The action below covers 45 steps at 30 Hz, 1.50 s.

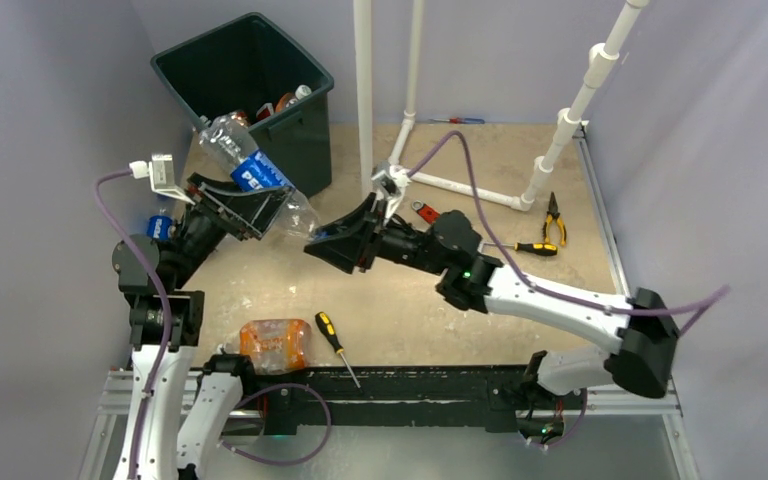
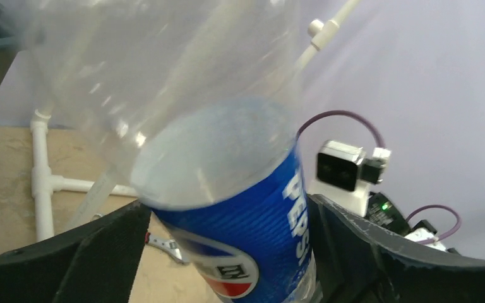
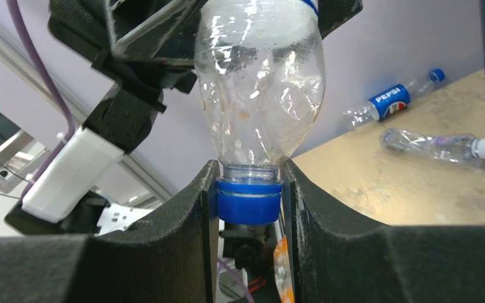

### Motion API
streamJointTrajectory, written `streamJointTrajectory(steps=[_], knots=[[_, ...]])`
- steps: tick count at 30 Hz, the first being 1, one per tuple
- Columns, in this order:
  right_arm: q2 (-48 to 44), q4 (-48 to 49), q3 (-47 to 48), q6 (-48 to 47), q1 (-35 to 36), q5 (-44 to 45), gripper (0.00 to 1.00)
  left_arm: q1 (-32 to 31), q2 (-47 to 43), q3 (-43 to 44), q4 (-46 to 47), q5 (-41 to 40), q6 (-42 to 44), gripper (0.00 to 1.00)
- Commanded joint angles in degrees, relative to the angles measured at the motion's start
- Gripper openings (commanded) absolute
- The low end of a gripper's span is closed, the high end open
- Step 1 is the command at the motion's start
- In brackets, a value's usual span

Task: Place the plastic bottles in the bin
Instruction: Place the plastic bottle in the trash bin.

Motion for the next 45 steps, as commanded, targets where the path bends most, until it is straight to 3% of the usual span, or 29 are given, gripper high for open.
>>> streamJointTrajectory(steps=[1,3,5,8,11,15,21,28,35,40,45], knots=[[-12.7,-10.9,-2.1,-6.7,0.0,2.4,0.00,-1.8,1.6,7.9,-7.7,-2.7,10.1,0.93],[-18.0,-21.2,-2.5,-9.1,0.0,5.8,0.00,-3.9,2.8,12.5,-15.2,-6.7,16.7,0.96],[-22.5,-30.9,-1.5,-11.7,0.0,8.6,0.00,-5.5,3.1,15.0,-16.8,-8.3,20.8,0.97],[-27.5,-46.3,1.7,-13.0,0.0,12.6,0.00,-6.9,3.5,15.1,-13.1,-3.1,23.4,0.99],[-29.9,-59.4,5.2,-11.9,0.0,19.4,0.00,-8.8,7.3,17.2,-15.3,1.1,27.6,0.99],[-29.9,-70.9,9.0,-10.4,0.0,27.8,0.00,-14.1,12.2,21.2,-21.0,-2.5,37.1,0.99],[-27.4,-74.4,8.8,-10.2,0.0,29.1,0.00,-24.0,21.6,35.9,-31.6,-11.6,50.2,0.99],[-24.1,-78.7,12.2,-16.6,0.0,23.7,0.00,-35.0,28.4,46.1,-40.3,-13.4,65.9,0.97],[-21.8,-83.1,16.5,-26.0,0.0,13.4,0.00,-44.1,25.7,33.2,-46.6,-13.9,82.4,0.98],[-23.2,-82.2,16.1,-29.2,0.0,10.7,0.00,-44.6,19.8,27.1,-48.4,-14.8,86.9,0.98],[-21.8,-84.5,17.6,-32.3,0.0,9.5,0.00,-44.7,18.8,28.1,-51.1,-15.7,90.4,0.99]])
